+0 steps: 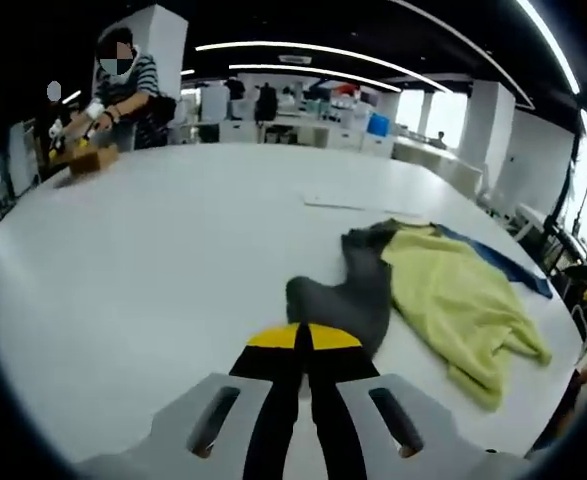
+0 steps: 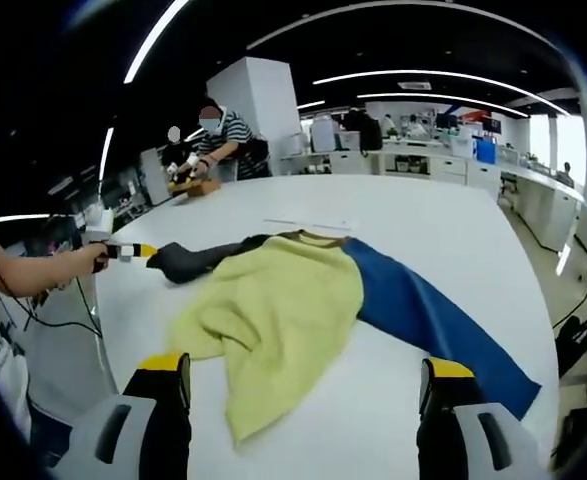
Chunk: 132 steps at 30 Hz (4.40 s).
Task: Fold the garment on the visible template until the final outline fits inside the template.
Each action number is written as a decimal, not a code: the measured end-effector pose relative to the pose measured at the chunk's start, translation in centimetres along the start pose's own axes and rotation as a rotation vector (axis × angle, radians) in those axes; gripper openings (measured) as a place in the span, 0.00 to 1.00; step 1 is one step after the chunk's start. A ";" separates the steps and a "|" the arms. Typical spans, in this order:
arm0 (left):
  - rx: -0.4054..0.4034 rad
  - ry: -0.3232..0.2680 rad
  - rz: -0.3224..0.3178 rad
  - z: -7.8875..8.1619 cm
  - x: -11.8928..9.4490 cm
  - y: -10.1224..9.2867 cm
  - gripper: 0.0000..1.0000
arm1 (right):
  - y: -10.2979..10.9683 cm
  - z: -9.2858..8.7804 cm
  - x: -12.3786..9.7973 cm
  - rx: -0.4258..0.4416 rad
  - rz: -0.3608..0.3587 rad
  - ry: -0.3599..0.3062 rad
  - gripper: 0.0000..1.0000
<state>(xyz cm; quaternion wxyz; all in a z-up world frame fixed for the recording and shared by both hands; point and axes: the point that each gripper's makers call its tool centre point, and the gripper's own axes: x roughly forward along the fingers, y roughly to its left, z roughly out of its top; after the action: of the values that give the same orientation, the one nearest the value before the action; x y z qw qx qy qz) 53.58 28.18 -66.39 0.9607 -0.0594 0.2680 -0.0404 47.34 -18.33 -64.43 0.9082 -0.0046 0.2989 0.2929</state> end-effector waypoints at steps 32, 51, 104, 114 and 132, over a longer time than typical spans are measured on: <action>-0.093 -0.014 0.155 2.7 -0.2 10.9 0.00 | 0.4 -1.6 0.4 0.019 0.002 0.051 0.95; 0.087 0.168 0.213 -1.3 2.9 13.7 0.00 | 1.0 -2.6 1.2 0.031 0.016 0.096 0.96; 0.268 0.043 -0.233 -4.7 -2.9 -2.1 0.63 | 6.3 -7.6 1.8 -0.002 0.113 0.165 0.94; 0.301 0.055 -0.349 -5.9 -3.2 -7.3 0.61 | 6.2 -9.4 2.2 -0.040 0.089 0.185 0.80; 0.357 0.102 -0.523 -8.5 -1.9 -14.8 0.48 | 6.1 -10.3 2.2 0.018 0.048 0.163 0.48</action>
<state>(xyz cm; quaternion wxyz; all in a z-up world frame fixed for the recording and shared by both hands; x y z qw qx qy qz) 46.90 12.94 -70.61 0.8984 0.0452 0.2802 -0.3352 39.94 -14.00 -73.11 0.8736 -0.0129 0.3743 0.3106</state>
